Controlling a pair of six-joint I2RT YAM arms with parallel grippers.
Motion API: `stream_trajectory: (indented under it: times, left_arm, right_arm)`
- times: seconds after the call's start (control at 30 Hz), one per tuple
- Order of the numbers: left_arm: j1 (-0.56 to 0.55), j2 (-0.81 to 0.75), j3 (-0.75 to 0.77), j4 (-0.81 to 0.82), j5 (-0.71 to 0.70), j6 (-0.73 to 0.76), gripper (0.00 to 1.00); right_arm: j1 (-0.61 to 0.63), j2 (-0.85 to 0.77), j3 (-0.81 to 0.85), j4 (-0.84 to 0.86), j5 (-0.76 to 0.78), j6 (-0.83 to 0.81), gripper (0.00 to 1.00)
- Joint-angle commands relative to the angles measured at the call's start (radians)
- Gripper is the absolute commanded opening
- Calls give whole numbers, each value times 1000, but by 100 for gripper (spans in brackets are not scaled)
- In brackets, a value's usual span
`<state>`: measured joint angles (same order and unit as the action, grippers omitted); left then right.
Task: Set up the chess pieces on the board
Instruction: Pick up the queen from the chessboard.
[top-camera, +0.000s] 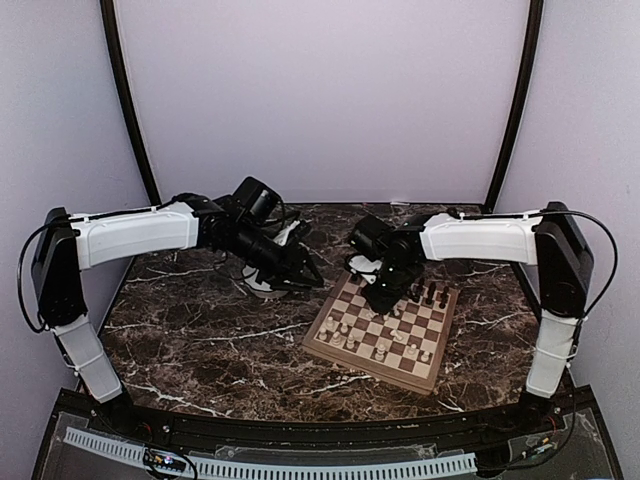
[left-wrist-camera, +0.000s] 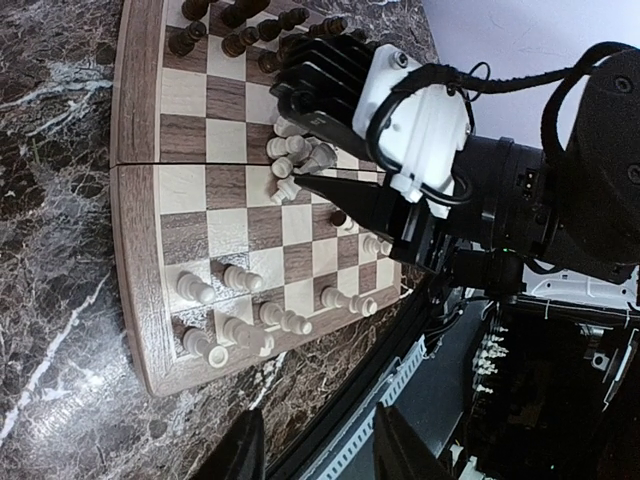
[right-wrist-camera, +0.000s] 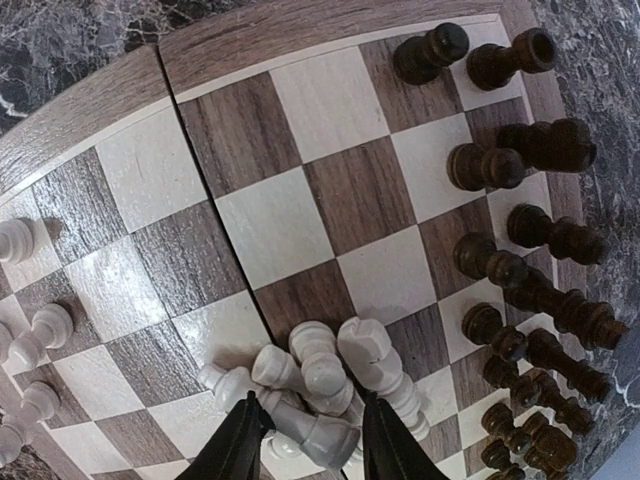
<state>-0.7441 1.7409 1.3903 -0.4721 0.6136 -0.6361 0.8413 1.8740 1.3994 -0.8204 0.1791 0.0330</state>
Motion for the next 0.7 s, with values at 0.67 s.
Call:
stream_trajectory:
  times: [0.67]
  left_arm:
    - [-2, -44, -12, -38, -17, 66, 39]
  right_arm:
    - [-13, -56, -2, -46, -144, -21, 43]
